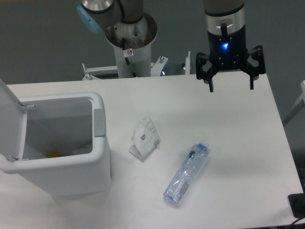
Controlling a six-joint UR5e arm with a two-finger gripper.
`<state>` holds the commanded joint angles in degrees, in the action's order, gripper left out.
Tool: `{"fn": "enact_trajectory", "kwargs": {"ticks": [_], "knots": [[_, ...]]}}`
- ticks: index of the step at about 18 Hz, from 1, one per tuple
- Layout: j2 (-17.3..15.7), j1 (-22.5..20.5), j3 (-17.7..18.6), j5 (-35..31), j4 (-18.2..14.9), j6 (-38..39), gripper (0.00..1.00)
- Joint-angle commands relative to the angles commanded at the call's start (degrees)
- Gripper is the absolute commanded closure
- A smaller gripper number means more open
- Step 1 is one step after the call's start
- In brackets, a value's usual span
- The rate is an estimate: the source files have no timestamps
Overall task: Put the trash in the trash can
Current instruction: 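Move the gripper over the crumpled white paper and lower it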
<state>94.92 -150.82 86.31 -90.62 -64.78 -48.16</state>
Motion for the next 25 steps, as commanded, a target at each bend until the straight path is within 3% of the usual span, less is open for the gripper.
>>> {"fn": "enact_trajectory", "kwargs": {"ticks": [4,10,13,15,19,25], "knots": [[0.26,0.17,0.35,0.53,0.7,0.52,0.0],[2.11,2.19,2.63,0.53,2.46,8.61,0.0],[2.11,3.42,8.33,0.53,8.25,9.92,0.0],[2.28,4.91,11.5,0.44,9.66,11.42,0.0],[3.78,7.99,16.33,0.35,10.02,10.03,0.0],[4.04,11.95,26.71,1.05,10.37,-3.5,0.0]]}}
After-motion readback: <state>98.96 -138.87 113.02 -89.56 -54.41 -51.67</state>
